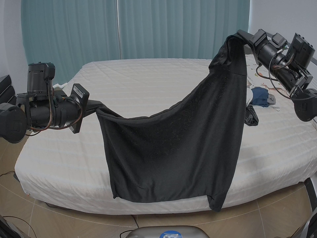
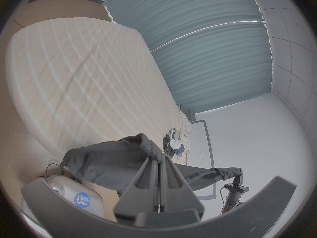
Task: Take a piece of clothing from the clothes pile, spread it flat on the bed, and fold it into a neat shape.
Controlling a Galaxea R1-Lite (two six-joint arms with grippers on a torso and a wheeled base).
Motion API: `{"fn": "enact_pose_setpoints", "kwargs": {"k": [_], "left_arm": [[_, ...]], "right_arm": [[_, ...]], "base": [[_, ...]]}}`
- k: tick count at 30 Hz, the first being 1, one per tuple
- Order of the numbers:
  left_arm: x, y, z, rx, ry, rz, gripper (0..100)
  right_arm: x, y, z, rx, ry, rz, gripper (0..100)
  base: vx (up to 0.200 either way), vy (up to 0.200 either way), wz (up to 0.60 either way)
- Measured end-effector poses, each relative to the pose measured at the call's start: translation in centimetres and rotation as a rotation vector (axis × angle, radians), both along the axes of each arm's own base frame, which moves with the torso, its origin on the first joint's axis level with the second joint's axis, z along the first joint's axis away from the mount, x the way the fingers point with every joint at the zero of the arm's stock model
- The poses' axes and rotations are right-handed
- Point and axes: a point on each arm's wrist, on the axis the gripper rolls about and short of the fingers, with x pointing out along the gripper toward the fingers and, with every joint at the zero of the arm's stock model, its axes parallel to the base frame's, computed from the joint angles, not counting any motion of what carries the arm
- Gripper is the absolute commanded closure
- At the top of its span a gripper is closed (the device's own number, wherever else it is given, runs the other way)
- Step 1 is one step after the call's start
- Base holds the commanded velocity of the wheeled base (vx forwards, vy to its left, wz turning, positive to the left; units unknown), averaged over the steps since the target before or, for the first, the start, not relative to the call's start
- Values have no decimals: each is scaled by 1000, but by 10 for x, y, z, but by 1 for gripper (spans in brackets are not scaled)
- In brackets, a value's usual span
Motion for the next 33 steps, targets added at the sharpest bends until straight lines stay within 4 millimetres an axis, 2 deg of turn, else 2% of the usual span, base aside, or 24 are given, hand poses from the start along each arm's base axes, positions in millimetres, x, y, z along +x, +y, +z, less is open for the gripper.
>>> {"fn": "enact_pose_setpoints", "kwargs": {"k": [6, 10, 14, 19, 31, 32, 33], "left_arm": [[13, 0, 6, -5, -26, 18, 100], [24, 0, 5, -6, -27, 28, 100], [38, -1, -1, -3, -17, 33, 100], [61, -4, -17, 6, 20, 38, 100], [119, -4, -76, 29, 103, 79, 100], [124, -4, -82, 31, 111, 86, 0], [129, -3, -86, 33, 117, 94, 0]], "right_arm": [[13, 0, 8, -26, 20, -21, 100], [21, 1, 4, -44, 21, -30, 100], [30, 3, -4, -47, 28, -32, 100], [44, 7, -20, -49, 39, -39, 100], [97, 20, -80, -69, 108, -145, 100], [102, 21, -87, -71, 119, -152, 100], [106, 22, -94, -74, 131, -158, 100]], "base": [[200, 0, 0], [200, 0, 0], [0, 0, 0], [0, 0, 0], [0, 0, 0], [0, 0, 0], [0, 0, 0]]}}
